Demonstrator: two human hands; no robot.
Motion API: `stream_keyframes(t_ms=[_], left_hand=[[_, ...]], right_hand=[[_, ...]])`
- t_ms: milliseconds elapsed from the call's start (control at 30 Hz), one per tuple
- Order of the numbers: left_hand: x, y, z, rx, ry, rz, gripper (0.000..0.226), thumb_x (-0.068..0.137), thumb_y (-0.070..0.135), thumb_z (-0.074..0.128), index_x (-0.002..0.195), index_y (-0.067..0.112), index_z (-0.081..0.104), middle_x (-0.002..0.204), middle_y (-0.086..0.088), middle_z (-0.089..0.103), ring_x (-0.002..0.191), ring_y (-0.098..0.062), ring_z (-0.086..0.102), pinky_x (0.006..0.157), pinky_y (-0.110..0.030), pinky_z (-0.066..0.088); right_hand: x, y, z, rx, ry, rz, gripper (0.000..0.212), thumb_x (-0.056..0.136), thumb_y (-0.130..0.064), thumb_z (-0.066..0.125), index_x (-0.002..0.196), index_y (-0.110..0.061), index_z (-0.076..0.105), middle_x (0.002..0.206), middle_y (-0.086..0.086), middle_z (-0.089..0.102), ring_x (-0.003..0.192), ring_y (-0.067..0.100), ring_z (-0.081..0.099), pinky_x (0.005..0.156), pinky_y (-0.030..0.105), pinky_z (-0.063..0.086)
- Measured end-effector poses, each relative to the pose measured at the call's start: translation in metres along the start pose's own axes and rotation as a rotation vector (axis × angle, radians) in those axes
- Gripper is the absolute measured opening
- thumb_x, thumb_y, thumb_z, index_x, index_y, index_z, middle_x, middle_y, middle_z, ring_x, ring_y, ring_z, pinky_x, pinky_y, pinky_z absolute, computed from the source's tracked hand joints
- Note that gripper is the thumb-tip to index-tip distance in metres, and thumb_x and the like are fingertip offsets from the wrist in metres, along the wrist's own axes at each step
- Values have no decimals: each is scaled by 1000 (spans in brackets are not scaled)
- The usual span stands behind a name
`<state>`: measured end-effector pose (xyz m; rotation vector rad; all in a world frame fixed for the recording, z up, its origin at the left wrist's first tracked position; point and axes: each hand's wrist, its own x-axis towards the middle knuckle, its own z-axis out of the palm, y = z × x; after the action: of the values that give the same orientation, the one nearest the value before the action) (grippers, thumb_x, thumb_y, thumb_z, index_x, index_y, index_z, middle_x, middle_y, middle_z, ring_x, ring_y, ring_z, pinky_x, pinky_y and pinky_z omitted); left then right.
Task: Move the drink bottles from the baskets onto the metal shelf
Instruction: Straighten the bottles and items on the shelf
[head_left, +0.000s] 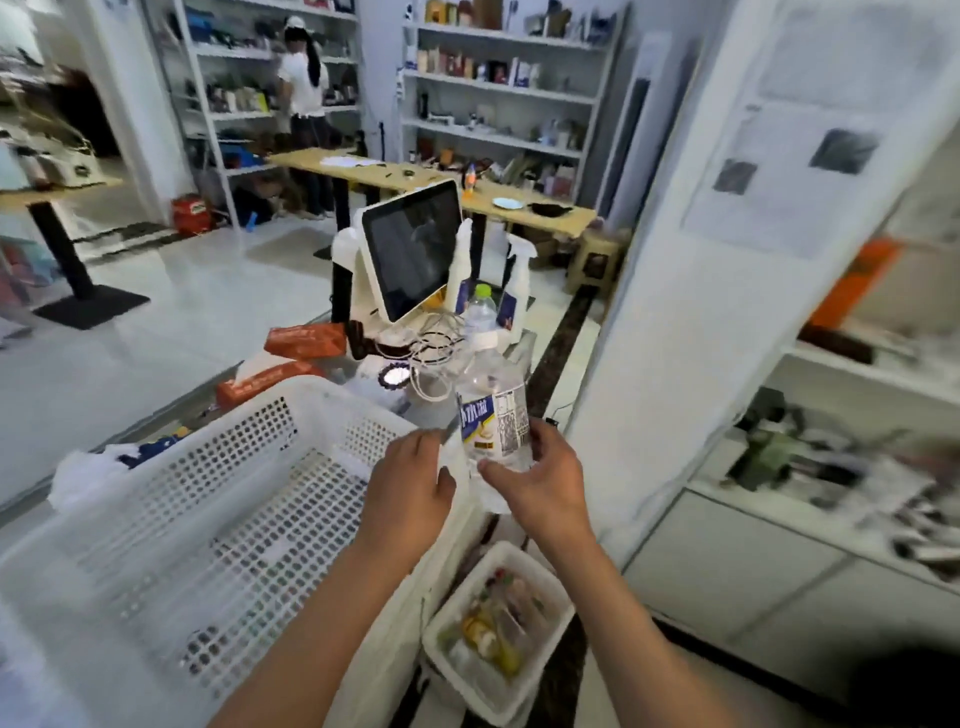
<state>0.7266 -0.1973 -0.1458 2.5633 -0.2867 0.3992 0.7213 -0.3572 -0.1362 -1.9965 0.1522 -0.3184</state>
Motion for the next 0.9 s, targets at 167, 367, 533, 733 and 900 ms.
stream_keyframes(t_ms=[167, 367, 533, 733, 900], left_hand=[[-22, 82, 33, -103, -79, 246, 45, 78, 7, 67, 122, 1, 57, 113, -18, 62, 103, -38, 60, 81, -45, 54], [-92, 208, 55, -203, -203, 476, 48, 85, 13, 63, 131, 4, 52, 127, -14, 57, 118, -32, 52, 96, -42, 47], [-180, 315, 64, -249, -321, 704, 49, 88, 16, 59, 135, 6, 48, 134, -11, 53, 123, -30, 48, 98, -39, 44], [-285, 421, 67, -340, -419, 945, 46, 85, 13, 62, 130, 5, 54, 128, -13, 58, 117, -34, 53, 93, -44, 48], [-345, 499, 70, -405, -479, 1136, 47, 89, 18, 58, 135, 11, 52, 133, -6, 53, 120, -28, 50, 94, -41, 46]], right_hand=[[-48, 25, -92, -15, 203, 91, 51, 67, -18, 84, 112, -21, 61, 94, -15, 67, 82, -12, 62, 68, 5, 45], [-160, 52, -215, -4, 450, 172, 51, 66, -12, 87, 110, -16, 63, 92, -12, 69, 79, -8, 63, 68, 6, 47], [-281, 74, -314, -14, 671, 257, 66, 53, -38, 88, 113, -24, 64, 100, -6, 73, 92, 9, 70, 85, 41, 57], [-420, 74, -408, -25, 924, 323, 55, 61, -14, 89, 107, -27, 61, 100, -6, 74, 90, 6, 71, 85, 34, 58], [-498, 72, -464, -75, 1117, 364, 54, 62, -10, 91, 102, -28, 60, 99, -5, 74, 89, 8, 71, 84, 34, 58]])
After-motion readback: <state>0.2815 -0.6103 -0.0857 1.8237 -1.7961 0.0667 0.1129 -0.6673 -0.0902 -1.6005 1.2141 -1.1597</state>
